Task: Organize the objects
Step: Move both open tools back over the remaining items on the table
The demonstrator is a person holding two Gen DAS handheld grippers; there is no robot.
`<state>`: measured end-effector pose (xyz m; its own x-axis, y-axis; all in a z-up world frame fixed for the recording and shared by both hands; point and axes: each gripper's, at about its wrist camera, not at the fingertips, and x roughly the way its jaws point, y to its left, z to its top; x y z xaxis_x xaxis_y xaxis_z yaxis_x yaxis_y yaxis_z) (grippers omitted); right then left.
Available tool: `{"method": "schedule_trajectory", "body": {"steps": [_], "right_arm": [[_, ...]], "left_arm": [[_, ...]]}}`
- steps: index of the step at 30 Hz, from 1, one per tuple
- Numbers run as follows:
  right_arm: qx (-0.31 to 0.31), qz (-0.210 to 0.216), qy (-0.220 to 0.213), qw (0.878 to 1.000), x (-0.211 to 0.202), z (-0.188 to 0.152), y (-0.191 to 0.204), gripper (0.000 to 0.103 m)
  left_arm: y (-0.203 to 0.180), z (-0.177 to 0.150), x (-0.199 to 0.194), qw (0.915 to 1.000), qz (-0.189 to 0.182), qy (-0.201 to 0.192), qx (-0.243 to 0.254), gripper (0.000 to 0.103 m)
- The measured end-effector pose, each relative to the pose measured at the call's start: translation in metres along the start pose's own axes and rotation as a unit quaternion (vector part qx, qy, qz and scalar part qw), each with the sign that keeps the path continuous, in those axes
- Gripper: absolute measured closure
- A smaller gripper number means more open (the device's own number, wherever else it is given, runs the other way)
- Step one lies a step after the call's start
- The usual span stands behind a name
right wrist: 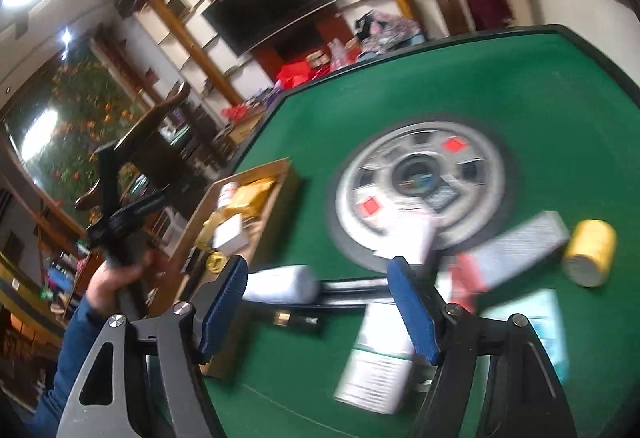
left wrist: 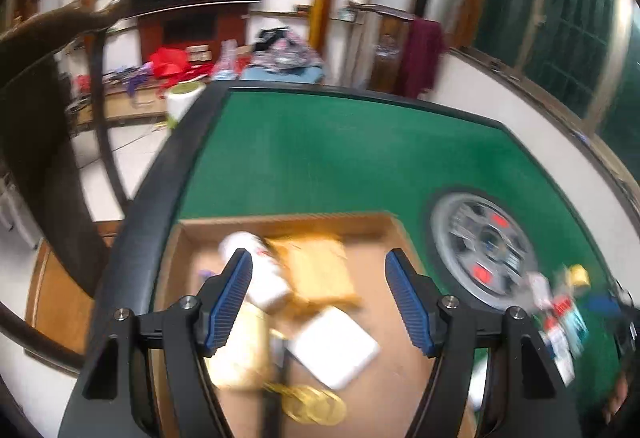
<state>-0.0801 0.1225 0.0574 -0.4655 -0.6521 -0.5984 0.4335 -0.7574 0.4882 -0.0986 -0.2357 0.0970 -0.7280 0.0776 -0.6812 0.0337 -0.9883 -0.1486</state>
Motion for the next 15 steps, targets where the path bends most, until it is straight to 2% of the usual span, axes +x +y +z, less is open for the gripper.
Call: {"method": "schedule_trajectory", "body": {"steps": [3, 6, 8, 10, 11, 13, 15], "right_arm": [[0.018, -0.008, -0.016, 1.000, -0.018, -0.004, -0.033, 0.024], [0.048, -0.006, -0.020, 0.999, -0.026, -0.008, -0.061, 0.024], [0.068, 0.002, -0.020, 0.997, -0.030, -0.008, -0.075, 0.023], [0.081, 0.017, -0.025, 0.996, -0.035, -0.005, -0.082, 0.023], [0.081, 0.020, -0.027, 0.996, -0.037, -0.005, -0.081, 0.023], [0.082, 0.024, -0.031, 0.996, -0.039, -0.004, -0.081, 0.023], [0.084, 0.032, -0.030, 0.995, -0.041, -0.004, -0.082, 0.023]], "left_arm": [[-0.033, -0.012, -0.010, 0.9984, -0.033, 0.015, 0.044, 0.030], [-0.070, -0.022, -0.015, 0.9918, -0.061, 0.038, 0.105, 0.028], [-0.097, -0.029, -0.012, 0.9823, -0.090, 0.065, 0.151, 0.028], [-0.119, -0.037, -0.009, 0.9742, -0.110, 0.082, 0.179, 0.027], [-0.130, -0.039, -0.002, 0.9688, -0.122, 0.104, 0.189, 0.027], [-0.142, -0.045, 0.011, 0.9615, -0.132, 0.140, 0.197, 0.027], [-0.152, -0.052, 0.019, 0.9567, -0.130, 0.159, 0.207, 0.027]]}}
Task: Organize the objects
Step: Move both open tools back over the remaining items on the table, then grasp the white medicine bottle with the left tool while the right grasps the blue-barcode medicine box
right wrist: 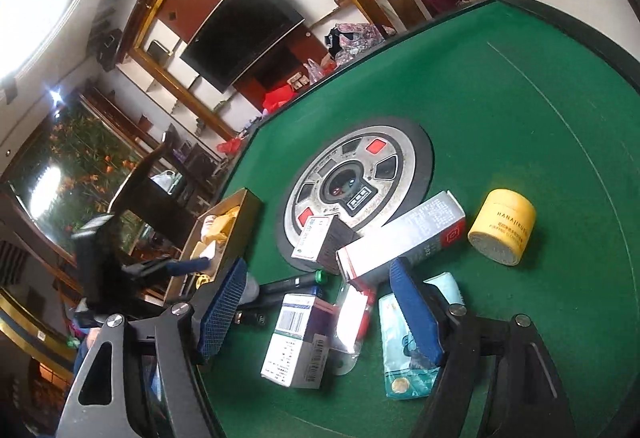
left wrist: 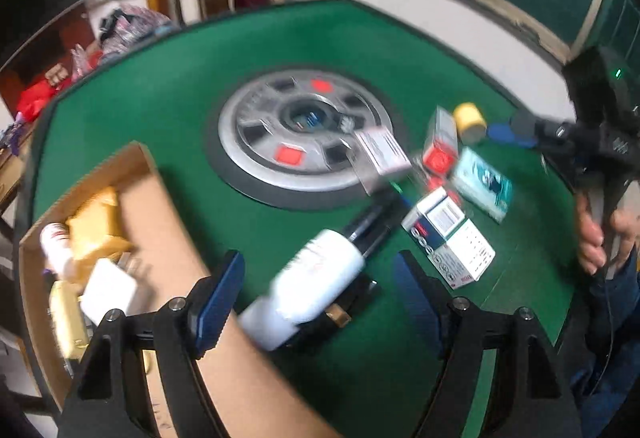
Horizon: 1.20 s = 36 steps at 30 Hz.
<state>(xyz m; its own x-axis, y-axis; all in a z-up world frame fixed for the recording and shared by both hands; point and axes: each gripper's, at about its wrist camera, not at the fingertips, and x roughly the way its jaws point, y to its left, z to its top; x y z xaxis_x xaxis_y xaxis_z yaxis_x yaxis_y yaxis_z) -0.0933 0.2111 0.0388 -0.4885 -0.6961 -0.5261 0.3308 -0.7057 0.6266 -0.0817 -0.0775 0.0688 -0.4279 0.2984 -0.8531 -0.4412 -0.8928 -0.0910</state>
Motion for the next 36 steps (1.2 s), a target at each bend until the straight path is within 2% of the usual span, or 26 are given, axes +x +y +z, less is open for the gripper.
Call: {"method": "schedule_trajectory", "body": {"steps": [2, 5, 6, 8, 9, 12, 15, 18, 19, 22, 26, 29, 31, 33, 36], "right_arm": [[0.002, 0.003, 0.002, 1.000, 0.000, -0.001, -0.001, 0.023], [0.007, 0.007, 0.005, 1.000, -0.002, -0.002, -0.003, 0.023], [0.008, 0.011, 0.007, 1.000, -0.002, -0.002, -0.003, 0.023], [0.009, 0.019, 0.008, 1.000, -0.002, -0.003, -0.002, 0.023], [0.008, 0.021, 0.009, 1.000, -0.003, -0.004, 0.000, 0.023], [-0.001, 0.019, 0.010, 1.000, -0.004, -0.005, 0.003, 0.023], [-0.010, 0.009, 0.017, 1.000, 0.000, -0.009, 0.007, 0.023], [-0.015, 0.007, 0.024, 1.000, 0.004, -0.012, 0.009, 0.023], [-0.016, 0.006, 0.023, 1.000, 0.004, -0.013, 0.010, 0.023], [-0.019, 0.003, 0.019, 1.000, 0.003, -0.013, 0.010, 0.023], [-0.011, 0.003, 0.019, 1.000, 0.003, -0.012, 0.005, 0.023], [-0.012, 0.004, 0.017, 1.000, 0.000, -0.012, 0.006, 0.023], [-0.013, 0.005, 0.014, 1.000, -0.002, -0.012, 0.007, 0.023], [-0.013, 0.006, 0.013, 1.000, -0.003, -0.012, 0.007, 0.023], [-0.016, 0.008, 0.016, 1.000, -0.002, -0.012, 0.008, 0.023]], "left_arm": [[-0.006, -0.003, 0.011, 0.9995, 0.006, 0.032, -0.004, 0.027], [-0.022, -0.016, 0.009, 0.9992, 0.000, 0.039, -0.011, 0.027], [-0.027, -0.022, 0.006, 0.9989, -0.015, 0.040, -0.020, 0.027], [-0.042, -0.036, 0.001, 0.9958, -0.076, 0.037, -0.034, 0.027], [-0.049, -0.041, -0.002, 0.9948, -0.091, 0.033, -0.033, 0.027], [-0.063, -0.055, -0.006, 0.9960, -0.073, 0.017, -0.050, 0.027], [-0.052, -0.062, -0.011, 0.9934, -0.063, -0.002, -0.096, 0.027], [-0.039, -0.059, -0.010, 0.9855, -0.088, -0.010, -0.145, 0.027], [-0.038, -0.058, -0.011, 0.9839, -0.085, -0.014, -0.156, 0.027], [-0.046, -0.049, -0.010, 0.9850, -0.086, -0.022, -0.148, 0.027], [-0.068, -0.038, 0.002, 0.9878, -0.093, -0.010, -0.125, 0.027], [-0.081, -0.035, 0.012, 0.9915, -0.075, -0.005, -0.107, 0.027], [-0.087, -0.034, 0.020, 0.9926, -0.066, 0.001, -0.102, 0.037], [-0.088, -0.034, 0.029, 0.9938, -0.055, 0.008, -0.096, 0.057], [-0.088, -0.035, 0.037, 0.9947, -0.046, 0.006, -0.092, 0.062]]}}
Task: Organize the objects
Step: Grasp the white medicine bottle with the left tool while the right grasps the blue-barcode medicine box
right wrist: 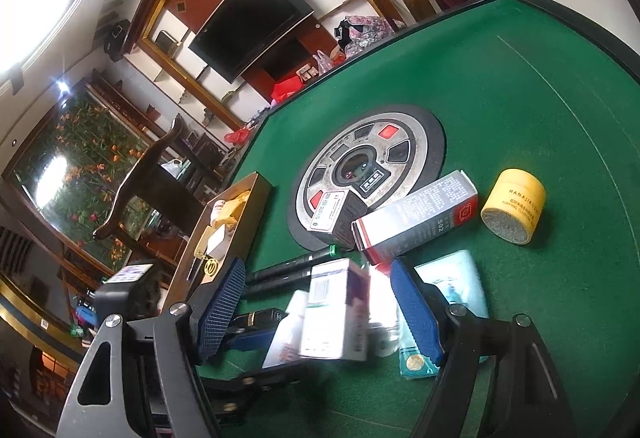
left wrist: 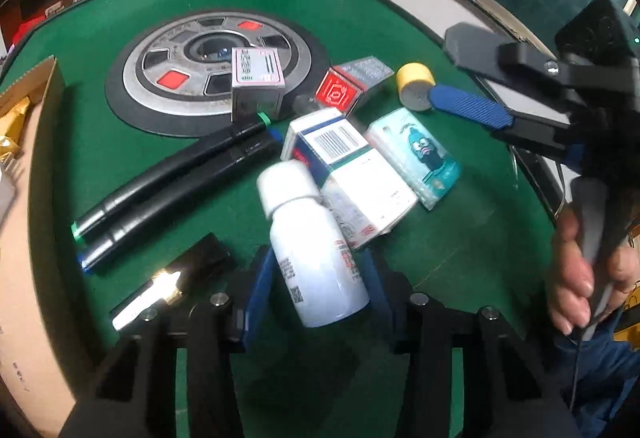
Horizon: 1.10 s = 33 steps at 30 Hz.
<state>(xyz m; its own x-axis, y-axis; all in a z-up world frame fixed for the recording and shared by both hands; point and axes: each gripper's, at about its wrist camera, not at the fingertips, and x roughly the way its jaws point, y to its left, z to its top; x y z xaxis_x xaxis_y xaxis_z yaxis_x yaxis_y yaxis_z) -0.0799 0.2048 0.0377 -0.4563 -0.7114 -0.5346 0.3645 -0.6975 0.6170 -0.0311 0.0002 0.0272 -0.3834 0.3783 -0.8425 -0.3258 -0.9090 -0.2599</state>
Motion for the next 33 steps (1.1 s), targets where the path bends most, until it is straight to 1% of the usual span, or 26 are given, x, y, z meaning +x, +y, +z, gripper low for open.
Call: {"method": "schedule_trajectory", "body": {"steps": [1, 4, 5, 7, 9, 10, 11, 13, 15, 16, 19, 21, 22, 23, 24, 25, 26, 27, 28, 29, 31, 33], "right_arm": [[-0.003, -0.002, 0.001, 1.000, 0.001, 0.000, 0.001, 0.023], [-0.016, -0.011, 0.009, 1.000, 0.005, -0.002, 0.006, 0.023], [-0.023, -0.016, 0.012, 1.000, 0.007, -0.004, 0.008, 0.023], [-0.045, -0.029, 0.020, 0.998, 0.013, -0.007, 0.016, 0.023], [-0.077, -0.046, 0.029, 0.996, 0.020, -0.013, 0.027, 0.038], [-0.095, -0.066, 0.036, 0.993, 0.026, -0.017, 0.034, 0.053], [-0.107, -0.080, 0.043, 0.990, 0.031, -0.019, 0.037, 0.059], [-0.119, -0.098, 0.064, 0.986, 0.044, -0.024, 0.039, 0.059], [-0.123, -0.125, 0.069, 0.982, 0.052, -0.027, 0.037, 0.060], [-0.131, -0.130, 0.068, 0.980, 0.055, -0.027, 0.038, 0.060], [-0.148, -0.124, 0.074, 0.978, 0.062, -0.028, 0.043, 0.058], [-0.157, -0.128, 0.079, 0.976, 0.069, -0.030, 0.047, 0.051], [-0.160, -0.134, 0.083, 0.974, 0.072, -0.033, 0.048, 0.044], [-0.162, -0.140, 0.093, 0.972, 0.078, -0.035, 0.047, 0.043], [-0.157, -0.142, 0.100, 0.972, 0.082, -0.036, 0.045, 0.044], [-0.144, -0.136, 0.102, 0.975, 0.083, -0.035, 0.041, 0.051], [-0.144, -0.132, 0.097, 0.976, 0.080, -0.034, 0.040, 0.058], [-0.143, -0.130, 0.095, 0.977, 0.078, -0.034, 0.038, 0.063], [-0.138, -0.128, 0.095, 0.977, 0.077, -0.034, 0.037, 0.063], [-0.130, -0.120, 0.098, 0.979, 0.076, -0.034, 0.035, 0.063], [-0.126, -0.114, 0.090, 0.981, 0.071, -0.034, 0.035, 0.063], [-0.123, -0.111, 0.074, 0.983, 0.061, -0.032, 0.034, 0.063]], "left_arm": [[0.001, 0.001, 0.001, 0.9999, 0.014, -0.003, 0.004, 0.062], [0.007, 0.002, 0.000, 0.9995, 0.031, -0.009, -0.007, 0.069], [0.008, 0.000, -0.001, 0.9989, 0.046, -0.011, -0.003, 0.070], [0.008, -0.004, -0.004, 0.9981, 0.060, -0.012, 0.006, 0.070], [0.007, -0.009, -0.007, 0.9962, 0.084, -0.015, 0.016, 0.070], [0.008, -0.011, -0.007, 0.9956, 0.091, -0.017, 0.016, 0.070], [0.010, -0.013, -0.008, 0.9956, 0.090, -0.021, 0.015, 0.070], [0.012, -0.012, -0.009, 0.9959, 0.086, -0.026, 0.009, 0.069], [0.015, -0.012, -0.010, 0.9959, 0.086, -0.030, 0.006, 0.069], [0.015, -0.012, -0.010, 0.9957, 0.087, -0.030, 0.009, 0.069], [0.010, -0.009, -0.007, 0.9948, 0.097, -0.028, 0.016, 0.069], [0.008, -0.005, -0.004, 0.9943, 0.102, -0.025, 0.021, 0.063], [0.008, -0.003, -0.003, 0.9943, 0.102, -0.023, 0.024, 0.060], [0.007, -0.001, 0.000, 0.9943, 0.101, -0.022, 0.028, 0.054], [0.004, 0.000, 0.002, 0.9936, 0.106, -0.022, 0.034, 0.053], [0.002, 0.000, 0.004, 0.9924, 0.113, -0.027, 0.042, 0.053], [0.001, -0.001, 0.004, 0.9919, 0.114, -0.033, 0.046, 0.053], [0.001, -0.001, 0.004, 0.9916, 0.114, -0.038, 0.048, 0.053], [0.002, -0.001, 0.004, 0.9912, 0.115, -0.043, 0.049, 0.057], [0.004, -0.001, 0.002, 0.9906, 0.120, -0.049, 0.045, 0.070], [0.010, -0.001, 0.002, 0.9926, 0.104, -0.055, 0.031, 0.070], [0.012, -0.001, 0.001, 0.9928, 0.100, -0.058, 0.030, 0.070]]}}
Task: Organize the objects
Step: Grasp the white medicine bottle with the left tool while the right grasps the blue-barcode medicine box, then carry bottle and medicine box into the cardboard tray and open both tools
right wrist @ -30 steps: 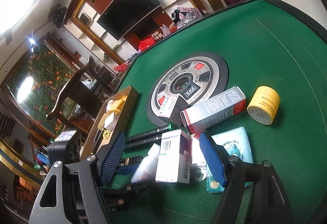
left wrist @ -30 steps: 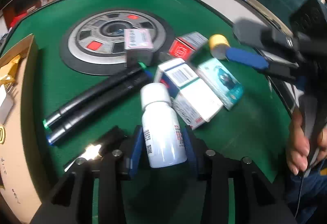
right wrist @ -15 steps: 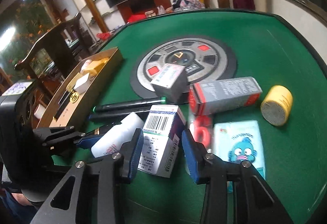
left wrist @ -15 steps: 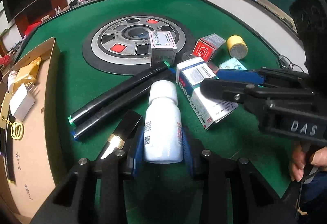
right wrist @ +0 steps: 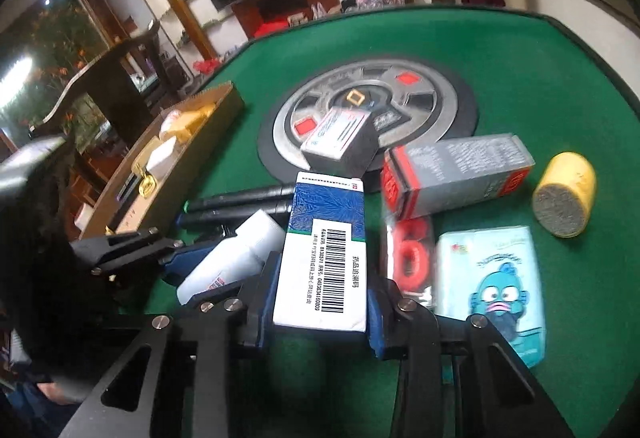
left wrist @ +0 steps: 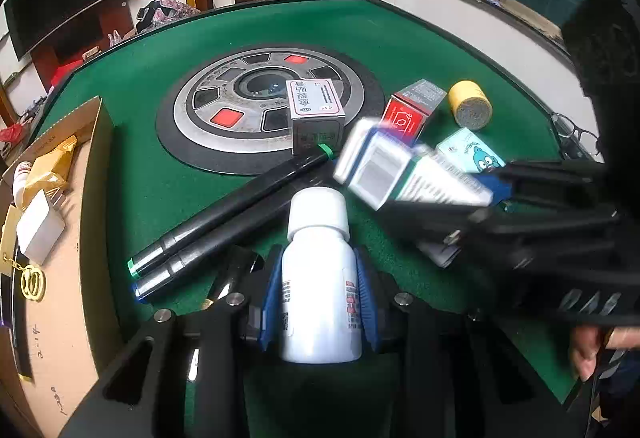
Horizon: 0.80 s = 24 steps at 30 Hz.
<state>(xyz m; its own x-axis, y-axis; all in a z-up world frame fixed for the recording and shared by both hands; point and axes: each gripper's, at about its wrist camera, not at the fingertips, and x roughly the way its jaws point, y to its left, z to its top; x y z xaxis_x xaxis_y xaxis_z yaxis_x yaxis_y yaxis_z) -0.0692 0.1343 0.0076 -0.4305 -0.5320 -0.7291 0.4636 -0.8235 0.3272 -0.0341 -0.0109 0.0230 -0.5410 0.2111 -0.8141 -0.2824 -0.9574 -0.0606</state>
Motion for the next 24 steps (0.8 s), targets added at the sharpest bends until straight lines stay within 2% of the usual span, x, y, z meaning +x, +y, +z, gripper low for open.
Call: {"method": "schedule_trajectory", "body": {"steps": [4, 7, 15, 21, 24], "right_arm": [[0.012, 0.020, -0.029, 0.999, -0.014, 0.001, -0.003, 0.063], [0.008, 0.007, -0.045, 0.999, -0.020, 0.002, -0.001, 0.063], [0.022, -0.003, -0.048, 0.999, -0.020, 0.003, -0.006, 0.063], [0.023, -0.008, -0.064, 0.998, -0.025, 0.004, -0.010, 0.063], [0.024, 0.012, -0.077, 0.997, -0.029, 0.006, -0.008, 0.063]], "left_arm": [[0.002, 0.004, -0.002, 0.9997, -0.019, -0.010, -0.009, 0.070], [0.004, 0.005, -0.010, 0.9991, -0.028, -0.028, -0.017, 0.070], [0.011, 0.008, -0.018, 0.9980, -0.032, -0.045, -0.030, 0.070], [0.024, 0.011, -0.037, 0.9954, -0.046, -0.071, -0.045, 0.070], [0.036, 0.011, -0.047, 0.9930, -0.054, -0.087, -0.060, 0.070]]}}
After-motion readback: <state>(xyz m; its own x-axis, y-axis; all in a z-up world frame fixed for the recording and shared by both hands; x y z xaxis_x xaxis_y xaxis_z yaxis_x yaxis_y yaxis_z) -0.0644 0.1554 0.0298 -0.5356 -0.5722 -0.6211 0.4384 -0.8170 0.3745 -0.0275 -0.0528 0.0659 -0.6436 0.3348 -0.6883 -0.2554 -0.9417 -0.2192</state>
